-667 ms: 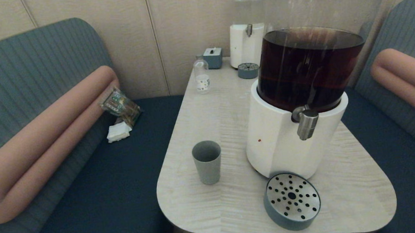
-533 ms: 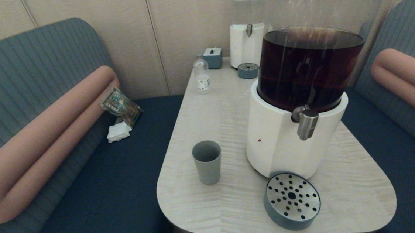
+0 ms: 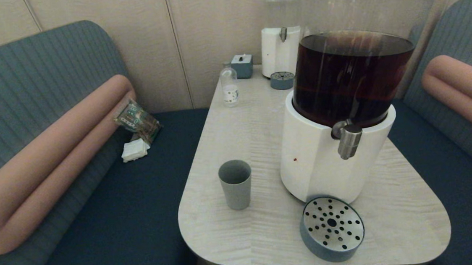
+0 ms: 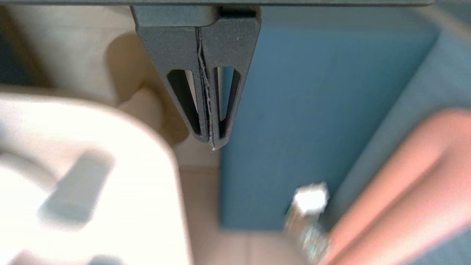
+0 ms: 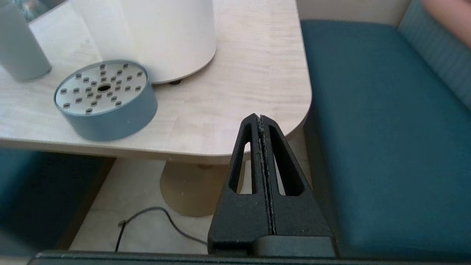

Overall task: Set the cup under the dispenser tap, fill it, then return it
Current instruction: Pick up the cup

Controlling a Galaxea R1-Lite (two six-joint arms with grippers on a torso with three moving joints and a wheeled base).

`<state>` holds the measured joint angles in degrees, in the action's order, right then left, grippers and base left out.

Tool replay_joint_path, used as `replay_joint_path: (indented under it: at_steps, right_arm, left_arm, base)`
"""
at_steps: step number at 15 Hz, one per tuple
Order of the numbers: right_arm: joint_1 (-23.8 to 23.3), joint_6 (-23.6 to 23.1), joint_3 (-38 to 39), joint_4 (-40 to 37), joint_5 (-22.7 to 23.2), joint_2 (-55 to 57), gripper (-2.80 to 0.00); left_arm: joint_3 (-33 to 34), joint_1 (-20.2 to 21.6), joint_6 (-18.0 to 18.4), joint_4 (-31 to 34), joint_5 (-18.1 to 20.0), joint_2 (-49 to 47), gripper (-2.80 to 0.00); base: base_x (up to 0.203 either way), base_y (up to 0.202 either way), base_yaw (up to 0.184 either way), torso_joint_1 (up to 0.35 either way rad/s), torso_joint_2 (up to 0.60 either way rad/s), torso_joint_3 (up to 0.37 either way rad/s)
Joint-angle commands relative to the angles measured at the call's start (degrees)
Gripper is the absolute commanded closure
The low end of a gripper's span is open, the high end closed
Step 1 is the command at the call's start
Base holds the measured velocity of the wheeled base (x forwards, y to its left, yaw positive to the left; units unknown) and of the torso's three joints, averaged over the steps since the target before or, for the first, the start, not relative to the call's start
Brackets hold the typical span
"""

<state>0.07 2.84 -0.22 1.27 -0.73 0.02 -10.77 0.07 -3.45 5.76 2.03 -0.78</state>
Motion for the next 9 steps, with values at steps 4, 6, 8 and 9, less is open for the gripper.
replay_joint_path:
  at_steps: [4, 6, 8, 9]
  right_arm:
    - [0.01, 0.06, -0.22, -0.12, 0.03, -0.02, 0.0]
    - [0.01, 0.06, -0.22, -0.12, 0.03, -0.02, 0.0]
    - [0.01, -0.03, -0.22, -0.12, 0.03, -0.02, 0.0]
    - [0.01, -0.03, -0.22, -0.12, 0.03, -0.02, 0.0]
  left_arm:
    - [-15.49, -1.22, -2.1, 5.01, 5.97, -15.99, 0.0]
    - [-18.53, -3.96, -2.99, 1.84, 9.34, -25.47, 0.0]
    - [-18.89, -5.56, -3.24, -3.18, 15.83, -33.82, 0.0]
    - [-18.61, -5.95, -3.39, -6.94, 20.21, -38.06, 0.0]
  base:
    - [0.0, 0.0, 0.0, 0.0, 0.0, 0.0]
    - [0.0, 0.0, 0.0, 0.0, 0.0, 0.0]
    - [0.0, 0.0, 0.0, 0.0, 0.0, 0.0]
    - [0.0, 0.0, 0.0, 0.0, 0.0, 0.0]
